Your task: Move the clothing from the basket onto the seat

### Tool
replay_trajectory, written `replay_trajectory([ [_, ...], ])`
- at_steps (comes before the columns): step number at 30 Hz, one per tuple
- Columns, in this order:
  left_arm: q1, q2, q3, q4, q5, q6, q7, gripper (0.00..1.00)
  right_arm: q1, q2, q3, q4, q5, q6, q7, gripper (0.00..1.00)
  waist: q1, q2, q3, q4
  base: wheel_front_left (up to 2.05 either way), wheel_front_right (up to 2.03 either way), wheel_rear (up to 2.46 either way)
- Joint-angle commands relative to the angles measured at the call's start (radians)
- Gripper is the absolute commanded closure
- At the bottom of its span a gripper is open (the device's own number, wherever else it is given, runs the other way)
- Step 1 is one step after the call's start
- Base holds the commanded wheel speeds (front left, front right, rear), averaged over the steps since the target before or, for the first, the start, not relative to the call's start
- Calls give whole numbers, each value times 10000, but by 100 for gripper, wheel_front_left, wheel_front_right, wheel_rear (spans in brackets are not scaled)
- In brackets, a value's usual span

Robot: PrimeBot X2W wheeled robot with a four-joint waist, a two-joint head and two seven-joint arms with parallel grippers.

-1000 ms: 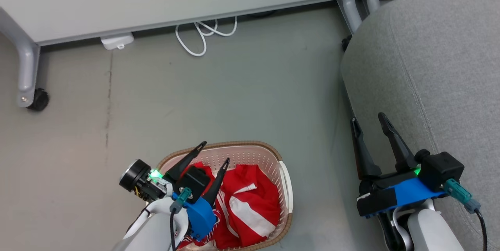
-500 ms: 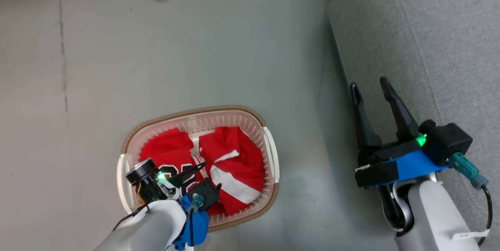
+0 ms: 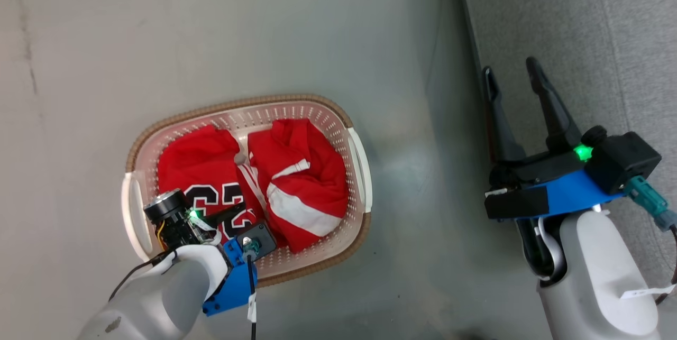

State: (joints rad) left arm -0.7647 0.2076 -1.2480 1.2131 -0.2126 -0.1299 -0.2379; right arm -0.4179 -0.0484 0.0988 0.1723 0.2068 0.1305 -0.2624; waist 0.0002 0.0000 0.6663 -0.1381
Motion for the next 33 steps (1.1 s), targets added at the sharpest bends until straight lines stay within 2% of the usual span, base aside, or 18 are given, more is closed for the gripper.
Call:
replay_trajectory([
  [1, -283, 24, -125, 80, -72, -3, 114, 0, -272, -35, -47, -86, -77, 5, -37, 0, -2, 0, 436, -55, 0, 0, 0],
  [14, -1129, 45, -342, 430, 127, -3, 1333, 0, -797, -37, -255, -350, -210, 5, -38, 0, -2, 0, 1694, -144, 0, 0, 0],
  [23, -1378, 79, -351, 604, 383, -3, 2041, 0, -941, -36, -332, -459, -259, 5, -38, 0, -2, 0, 2127, -190, 0, 0, 0],
  [24, -1378, 77, -351, 616, 435, -3, 2141, 32, -948, -36, -336, -461, -265, 5, -38, 0, -2, 0, 2146, -196, 0, 0, 0],
  [25, -1374, 75, -350, 623, 460, -3, 2227, 72, -956, -36, -337, -463, -273, 5, -38, 0, -2, 0, 2169, -201, 0, 0, 0],
  [26, -1384, 72, -351, 623, 475, -3, 2253, 100, -962, -36, -339, -462, -274, 5, -38, 0, -2, 0, 2182, -203, 0, 0, 0],
  [33, -1384, -48, -353, 621, 386, -3, 2168, 100, -945, -36, -361, -359, -280, 5, -38, 0, -2, 0, 2009, -156, 0, 0, 0],
])
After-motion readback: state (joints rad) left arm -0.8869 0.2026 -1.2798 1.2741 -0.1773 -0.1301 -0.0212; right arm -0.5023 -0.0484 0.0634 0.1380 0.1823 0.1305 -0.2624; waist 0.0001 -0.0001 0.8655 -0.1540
